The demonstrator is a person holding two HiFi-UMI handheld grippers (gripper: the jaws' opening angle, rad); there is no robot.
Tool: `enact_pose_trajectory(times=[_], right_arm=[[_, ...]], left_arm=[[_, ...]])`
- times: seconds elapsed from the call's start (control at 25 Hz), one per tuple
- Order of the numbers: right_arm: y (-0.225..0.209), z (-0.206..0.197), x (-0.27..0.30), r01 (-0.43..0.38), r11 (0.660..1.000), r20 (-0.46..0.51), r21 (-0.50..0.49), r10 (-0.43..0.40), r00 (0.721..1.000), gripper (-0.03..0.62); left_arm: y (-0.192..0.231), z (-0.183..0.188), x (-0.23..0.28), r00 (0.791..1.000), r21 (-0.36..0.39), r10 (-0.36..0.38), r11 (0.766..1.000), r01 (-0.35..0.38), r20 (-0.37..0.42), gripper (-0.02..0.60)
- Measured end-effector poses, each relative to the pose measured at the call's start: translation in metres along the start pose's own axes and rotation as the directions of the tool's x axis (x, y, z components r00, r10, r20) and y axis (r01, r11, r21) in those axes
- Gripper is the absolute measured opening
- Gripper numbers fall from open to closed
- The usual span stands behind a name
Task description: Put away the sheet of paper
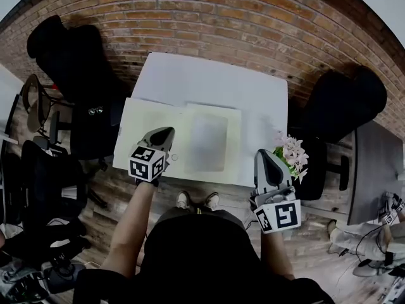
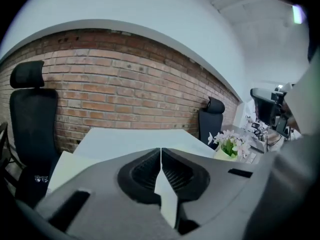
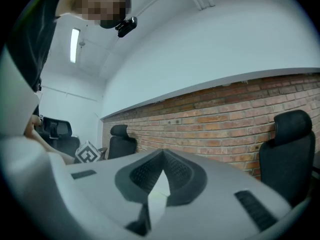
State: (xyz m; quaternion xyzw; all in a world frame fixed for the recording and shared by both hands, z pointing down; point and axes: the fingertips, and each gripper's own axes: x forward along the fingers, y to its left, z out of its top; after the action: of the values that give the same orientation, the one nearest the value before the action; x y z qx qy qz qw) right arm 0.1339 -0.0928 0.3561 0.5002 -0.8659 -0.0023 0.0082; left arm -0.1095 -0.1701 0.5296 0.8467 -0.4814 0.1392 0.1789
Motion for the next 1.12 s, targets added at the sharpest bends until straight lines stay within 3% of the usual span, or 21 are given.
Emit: enact_pose_trajectory(times=[0.24,0.48,0.96,1.12], right_arm=[[-0.011,0.010,-0.002,0.036,0.999,0.012,-0.022,-0.036,0.999,0.015],[-0.026,0.019,-0.004,0.080,0.996,0.018,-0.031,-0.079,0.997,0.014],[-0.047,0.027,-0.014,0.131,0.991,0.015,-0.039,-0.131,0.991,0.014],[-0.058,0.031,-0.017,0.155,0.987,0.014,-0.043,-0.154,0.988,0.014]], left_arm=[[-0.002,0.046,-0.032,0.993,0.042,0.019,0.999,-0.024,0.116,0.029],[-0.009,0.093,-0.068,0.972,0.101,0.021,0.994,-0.046,0.234,0.029],[-0.033,0.177,-0.147,0.874,0.186,0.052,0.969,-0.160,0.483,0.026],[-0.043,0.192,-0.166,0.852,0.178,0.031,0.973,-0.144,0.522,0.026]])
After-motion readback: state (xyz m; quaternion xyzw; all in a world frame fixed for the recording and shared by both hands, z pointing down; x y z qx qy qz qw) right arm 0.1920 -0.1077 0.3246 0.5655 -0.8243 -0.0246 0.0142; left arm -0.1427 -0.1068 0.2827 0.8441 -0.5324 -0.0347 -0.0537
